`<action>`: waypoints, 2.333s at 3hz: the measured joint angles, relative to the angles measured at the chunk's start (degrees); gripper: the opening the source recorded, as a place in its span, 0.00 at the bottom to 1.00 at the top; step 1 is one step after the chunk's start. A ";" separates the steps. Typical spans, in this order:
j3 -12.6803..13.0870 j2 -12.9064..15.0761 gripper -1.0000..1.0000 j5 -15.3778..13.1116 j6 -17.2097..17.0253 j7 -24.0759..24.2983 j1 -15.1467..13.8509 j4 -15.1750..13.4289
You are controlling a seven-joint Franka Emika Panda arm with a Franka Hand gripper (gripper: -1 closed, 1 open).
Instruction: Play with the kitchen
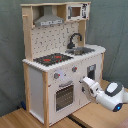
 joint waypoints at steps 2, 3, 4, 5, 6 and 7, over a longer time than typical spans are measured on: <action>0.79 -0.13 1.00 0.00 -0.22 10.97 -4.50 2.48; 1.91 -0.12 1.00 -0.01 -0.12 15.92 -8.00 4.81; 3.40 -0.15 1.00 -0.08 0.16 19.59 -12.06 7.70; 3.44 -0.48 1.00 -0.36 0.36 20.26 -16.40 11.92; 3.02 -0.50 1.00 -1.05 0.53 20.27 -20.53 15.81; 2.65 -0.47 1.00 -1.05 1.64 23.05 -22.84 15.86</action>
